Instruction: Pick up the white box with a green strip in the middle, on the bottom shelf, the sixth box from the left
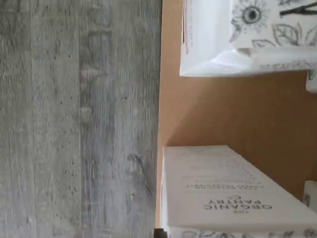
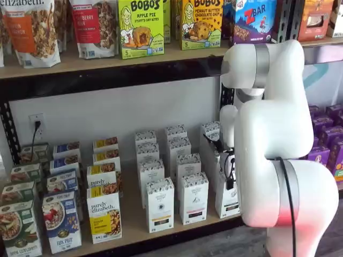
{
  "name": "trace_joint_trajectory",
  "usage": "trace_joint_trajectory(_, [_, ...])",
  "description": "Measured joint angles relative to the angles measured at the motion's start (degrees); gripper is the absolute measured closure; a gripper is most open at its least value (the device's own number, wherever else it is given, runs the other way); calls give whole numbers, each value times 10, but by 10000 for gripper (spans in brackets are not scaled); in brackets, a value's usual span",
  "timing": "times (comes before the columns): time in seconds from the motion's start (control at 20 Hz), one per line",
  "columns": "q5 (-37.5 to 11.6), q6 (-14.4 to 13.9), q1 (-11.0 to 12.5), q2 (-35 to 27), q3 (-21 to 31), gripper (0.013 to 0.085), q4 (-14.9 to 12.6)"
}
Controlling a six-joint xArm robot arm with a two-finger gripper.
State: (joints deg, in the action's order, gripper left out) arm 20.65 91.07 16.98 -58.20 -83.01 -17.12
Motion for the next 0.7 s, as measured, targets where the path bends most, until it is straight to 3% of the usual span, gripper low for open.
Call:
trace_joint_trajectory(0.15, [-11,-21,1,14,28,410,-22])
trace_joint_trajectory(0.45, [-55,-104,8,58,112,410,-113])
trace_joint_trajectory(0.5, [-65,-111,10,71,134,450,-121])
trace_joint_trajectory(0.7, [-84,-122,17,104,187,450,-137])
